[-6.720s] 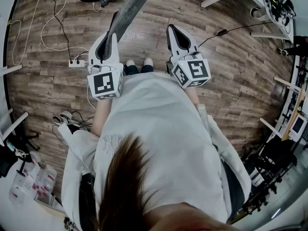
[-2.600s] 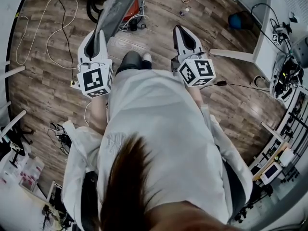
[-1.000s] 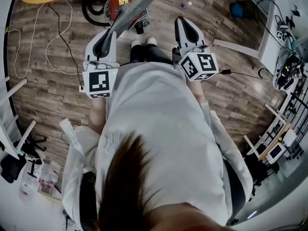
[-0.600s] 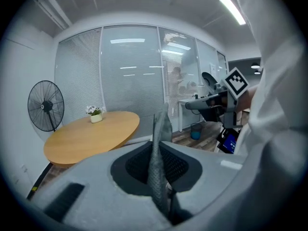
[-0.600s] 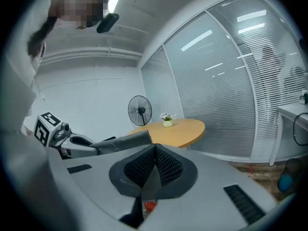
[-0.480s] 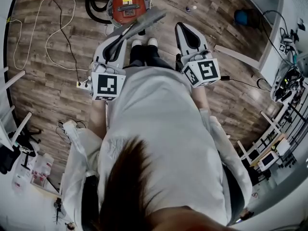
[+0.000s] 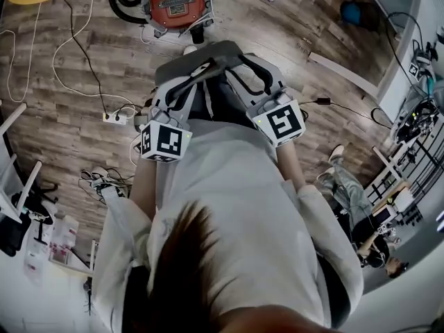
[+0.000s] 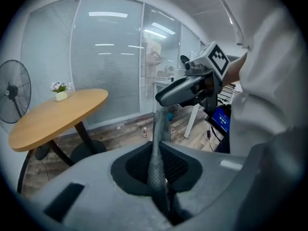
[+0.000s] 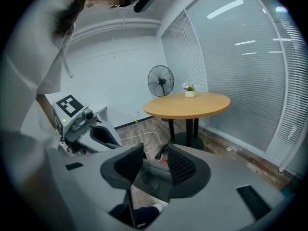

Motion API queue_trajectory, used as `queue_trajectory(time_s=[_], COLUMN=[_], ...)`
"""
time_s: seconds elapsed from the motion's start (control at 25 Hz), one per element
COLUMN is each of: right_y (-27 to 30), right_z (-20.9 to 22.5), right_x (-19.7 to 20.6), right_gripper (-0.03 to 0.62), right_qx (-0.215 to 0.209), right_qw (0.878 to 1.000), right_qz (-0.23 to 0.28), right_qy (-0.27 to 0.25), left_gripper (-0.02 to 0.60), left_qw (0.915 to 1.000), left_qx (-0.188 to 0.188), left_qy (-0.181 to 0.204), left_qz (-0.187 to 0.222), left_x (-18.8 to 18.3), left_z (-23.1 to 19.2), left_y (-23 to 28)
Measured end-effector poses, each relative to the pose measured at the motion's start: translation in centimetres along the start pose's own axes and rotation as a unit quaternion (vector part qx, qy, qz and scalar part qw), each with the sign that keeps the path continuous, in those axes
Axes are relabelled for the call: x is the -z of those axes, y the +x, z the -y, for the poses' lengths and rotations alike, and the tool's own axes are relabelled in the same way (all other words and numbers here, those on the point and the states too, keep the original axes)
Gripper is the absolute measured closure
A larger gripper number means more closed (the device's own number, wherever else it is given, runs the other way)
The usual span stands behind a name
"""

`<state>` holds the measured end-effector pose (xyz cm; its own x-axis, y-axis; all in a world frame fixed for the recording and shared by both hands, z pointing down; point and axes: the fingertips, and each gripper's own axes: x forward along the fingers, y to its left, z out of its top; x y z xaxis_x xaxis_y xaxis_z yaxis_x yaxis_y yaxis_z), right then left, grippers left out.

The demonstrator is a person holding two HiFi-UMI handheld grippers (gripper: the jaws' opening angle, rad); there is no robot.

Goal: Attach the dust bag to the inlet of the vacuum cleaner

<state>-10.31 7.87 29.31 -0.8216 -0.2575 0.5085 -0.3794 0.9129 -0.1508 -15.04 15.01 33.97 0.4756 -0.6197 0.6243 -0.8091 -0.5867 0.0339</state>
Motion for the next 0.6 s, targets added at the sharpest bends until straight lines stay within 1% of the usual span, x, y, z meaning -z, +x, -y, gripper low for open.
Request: queue_trajectory(time_s=[0.04, 0.12, 0.24, 0.36, 0.48, 0.6], right_y=[0.3, 1.0, 2.1, 3.7, 5.4, 6.9], right_z=[-0.8, -1.7, -2.1, -1.2, 0.1, 1.1], right_x=[0.9, 2.8, 5.6, 7.6, 10.1, 13.8], right_gripper=[0.426, 0.419, 0.418, 0.425, 0.425, 0.425], right_qx=[-0.02, -0.051, -0.082, -0.103, -0.111, -0.117], right_qw=[1.0, 0.998, 0.993, 0.988, 0.981, 0.971], right_qz=[-0.014, -0.047, -0.088, -0.105, -0.131, -0.169], right_qy=[-0.004, -0.009, -0.02, -0.038, -0.086, -0.123], left_gripper=[0.543, 0.543, 0.543, 0.543, 0.543, 0.543], left_qw=[0.9999, 0.9996, 0.9986, 0.9976, 0.9964, 0.9948], left_qx=[0.01, 0.027, 0.049, 0.062, 0.067, 0.069], left_qy=[-0.001, -0.004, -0.008, 0.002, 0.019, 0.037], left_qz=[-0.004, -0.01, -0.018, -0.032, -0.048, -0.065], left_x=[0.5, 1.5, 3.0, 4.8, 6.6, 8.5], left_z=[0.6, 1.4, 2.2, 2.5, 2.7, 2.7], left_y=[0.5, 1.6, 3.6, 6.2, 8.8, 11.7])
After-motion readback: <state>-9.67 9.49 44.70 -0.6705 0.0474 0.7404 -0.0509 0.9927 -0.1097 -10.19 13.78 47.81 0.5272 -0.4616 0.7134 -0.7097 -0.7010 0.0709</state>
